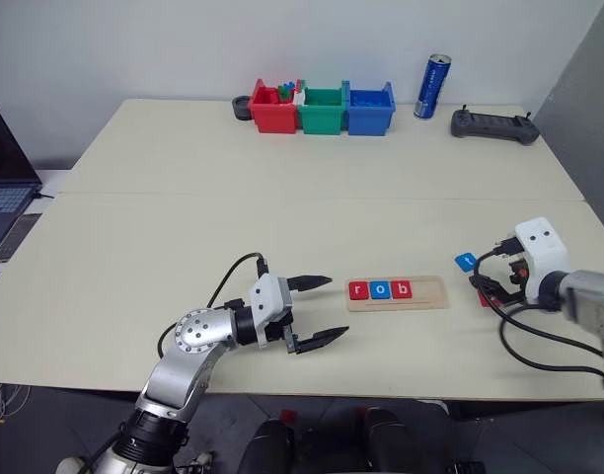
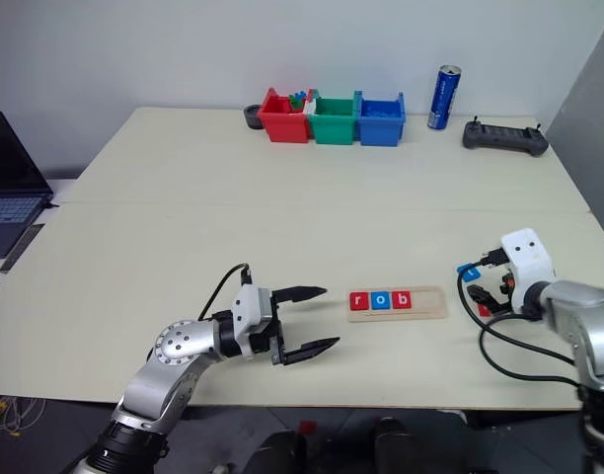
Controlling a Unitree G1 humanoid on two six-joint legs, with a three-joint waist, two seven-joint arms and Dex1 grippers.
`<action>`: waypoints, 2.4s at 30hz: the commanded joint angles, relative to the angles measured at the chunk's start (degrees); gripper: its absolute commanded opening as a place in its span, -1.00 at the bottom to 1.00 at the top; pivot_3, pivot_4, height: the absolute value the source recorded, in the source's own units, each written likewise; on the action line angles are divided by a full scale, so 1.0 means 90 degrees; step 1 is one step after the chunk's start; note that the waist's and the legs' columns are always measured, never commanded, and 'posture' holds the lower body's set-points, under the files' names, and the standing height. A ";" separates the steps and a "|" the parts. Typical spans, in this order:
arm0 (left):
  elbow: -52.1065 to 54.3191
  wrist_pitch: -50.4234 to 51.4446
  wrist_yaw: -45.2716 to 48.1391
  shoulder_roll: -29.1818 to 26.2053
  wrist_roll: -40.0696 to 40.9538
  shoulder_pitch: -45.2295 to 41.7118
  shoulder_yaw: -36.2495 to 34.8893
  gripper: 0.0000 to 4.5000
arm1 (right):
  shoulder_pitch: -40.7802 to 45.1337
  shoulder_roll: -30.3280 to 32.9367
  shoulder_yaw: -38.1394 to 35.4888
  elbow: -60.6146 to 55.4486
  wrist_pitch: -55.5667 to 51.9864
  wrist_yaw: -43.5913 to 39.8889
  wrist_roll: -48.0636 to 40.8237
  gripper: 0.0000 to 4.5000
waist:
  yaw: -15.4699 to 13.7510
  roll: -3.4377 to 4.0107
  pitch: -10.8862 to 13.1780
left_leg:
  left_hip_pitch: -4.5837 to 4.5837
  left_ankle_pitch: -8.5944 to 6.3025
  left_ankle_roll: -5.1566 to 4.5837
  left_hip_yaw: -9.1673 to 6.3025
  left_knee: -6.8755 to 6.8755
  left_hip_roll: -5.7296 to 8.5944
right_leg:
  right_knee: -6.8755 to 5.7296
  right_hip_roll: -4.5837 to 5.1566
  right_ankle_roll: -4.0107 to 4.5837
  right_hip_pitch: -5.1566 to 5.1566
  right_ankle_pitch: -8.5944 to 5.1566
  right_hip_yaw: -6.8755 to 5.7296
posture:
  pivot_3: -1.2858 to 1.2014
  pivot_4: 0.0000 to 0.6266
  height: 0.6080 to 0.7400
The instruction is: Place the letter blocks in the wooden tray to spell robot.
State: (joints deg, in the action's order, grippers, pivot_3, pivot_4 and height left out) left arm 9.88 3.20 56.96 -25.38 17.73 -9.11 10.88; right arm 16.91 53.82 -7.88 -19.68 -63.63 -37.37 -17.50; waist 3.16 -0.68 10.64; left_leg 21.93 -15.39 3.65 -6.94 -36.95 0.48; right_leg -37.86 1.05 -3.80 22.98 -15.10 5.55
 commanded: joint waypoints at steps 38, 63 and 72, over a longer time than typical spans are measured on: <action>0.0207 -0.0220 -0.0053 0.0041 0.0041 0.0141 -0.0063 1.00 | 0.1869 0.0402 0.1977 0.6408 0.8849 -0.4890 0.2072 -0.22 | -0.0001 -0.0005 0.0003 | -0.0024 0.0001 0.0001 0.0017 -0.0007 -0.0002 | -0.0015 0.0009 0.0003 -0.0009 0.0002 0.0013 | 0.03 -0.52 1.00; 0.0158 -0.0226 -0.0093 0.0102 0.0044 0.0043 -0.0049 1.00 | 0.1912 -0.0635 0.2015 0.3997 0.6861 -0.4643 0.1472 -0.36 | -0.0045 -0.0004 0.0002 | -0.0018 0.0001 0.0002 0.0002 -0.0009 0.0000 | -0.0019 0.0011 0.0004 -0.0006 0.0003 0.0001 | 0.03 -0.52 1.00; 0.0185 -0.0217 -0.0162 0.0061 0.0045 0.0079 -0.0060 1.00 | 0.2013 -0.0734 0.2119 0.4206 0.7017 -0.4675 0.1627 -0.36 | -0.0042 -0.0004 0.0002 | -0.0018 0.0001 0.0002 0.0002 -0.0010 0.0000 | -0.0019 0.0011 0.0004 -0.0006 0.0003 0.0000 | 0.03 -0.52 1.00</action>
State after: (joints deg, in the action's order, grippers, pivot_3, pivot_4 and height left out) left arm 9.20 1.98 55.67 -24.61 17.60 -8.61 10.91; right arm 33.39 47.11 11.60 18.48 -1.51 -79.52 -3.21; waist 2.78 -0.72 10.66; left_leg 21.77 -15.38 3.67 -6.93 -37.04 0.47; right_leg -38.03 1.15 -3.76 22.93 -15.07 5.55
